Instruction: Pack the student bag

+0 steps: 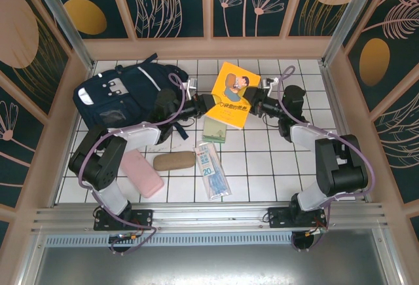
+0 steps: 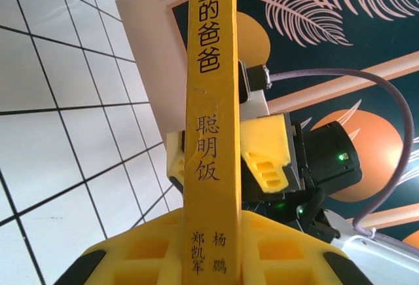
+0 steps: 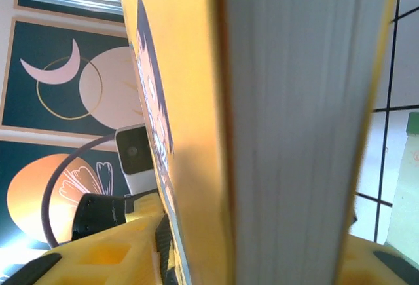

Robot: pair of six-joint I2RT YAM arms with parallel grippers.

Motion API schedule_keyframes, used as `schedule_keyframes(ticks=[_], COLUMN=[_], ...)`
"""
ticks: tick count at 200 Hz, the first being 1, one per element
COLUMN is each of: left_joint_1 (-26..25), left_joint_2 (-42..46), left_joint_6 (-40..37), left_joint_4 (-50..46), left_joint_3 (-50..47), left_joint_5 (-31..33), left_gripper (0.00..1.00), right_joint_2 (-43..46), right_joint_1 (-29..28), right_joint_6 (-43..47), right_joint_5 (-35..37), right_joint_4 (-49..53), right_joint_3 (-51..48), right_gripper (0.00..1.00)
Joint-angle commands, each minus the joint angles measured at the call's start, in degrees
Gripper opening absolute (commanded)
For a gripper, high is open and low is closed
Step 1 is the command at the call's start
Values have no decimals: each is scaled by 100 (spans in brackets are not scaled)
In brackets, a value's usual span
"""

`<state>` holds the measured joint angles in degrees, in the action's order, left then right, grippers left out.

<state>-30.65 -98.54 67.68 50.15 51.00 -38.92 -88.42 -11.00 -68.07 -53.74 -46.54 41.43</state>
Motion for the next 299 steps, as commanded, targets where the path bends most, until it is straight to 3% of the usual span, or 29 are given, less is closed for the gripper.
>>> schedule_keyframes(ticks=[1,31,58,74,84,101,122,138,159,188,223,253,274,299], left_joint_1=[7,-9,-13,-5,1,55,105,258,567,817,1144,1562,1752,1950], left_joint_2=[177,188,366,575,738,945,863,632,117,-1037,-2693,-3089,-2949,-3017], left_joint_6=[-349,-441,-890,-1383,-1731,-2476,-3285,-3276,-2834,-2289,-2041,-2178,-2307,-2294], left_joint_4=[49,-75,-833,-1738,-2337,-3693,-5790,-6724,-7851,-9254,-10541,-9684,-8904,-8624], left_joint_3=[76,82,174,396,613,1197,2289,2892,3821,5303,7204,7104,6664,6643], left_joint_5=[279,352,601,849,1013,1628,3411,4551,5389,6112,6108,5262,5120,4868], left_gripper=[0,0,0,37,51,63,72,84,98,99,99,96,96,96], right_joint_2=[262,339,556,708,800,981,1298,1511,1722,1933,2092,2252,2334,2371], right_joint_1=[-152,-187,-132,-115,-111,-100,-84,-63,-51,-58,-44,-29,-21,-23], right_joint_6=[-23,-132,249,687,972,1371,1966,2375,2792,3109,3299,3353,3343,3318], right_joint_5=[106,286,548,639,638,596,942,1251,1711,2200,2446,2449,2392,2289], right_joint_4=[-390,-568,-61,431,743,1137,2131,2856,3766,4474,4733,4795,4794,4751], right_joint_3=[-137,-280,-317,-288,-276,-315,-287,-226,-39,52,-8,-85,-136,-199], right_gripper=[39,26,2,0,0,0,0,0,0,0,0,0,0,0])
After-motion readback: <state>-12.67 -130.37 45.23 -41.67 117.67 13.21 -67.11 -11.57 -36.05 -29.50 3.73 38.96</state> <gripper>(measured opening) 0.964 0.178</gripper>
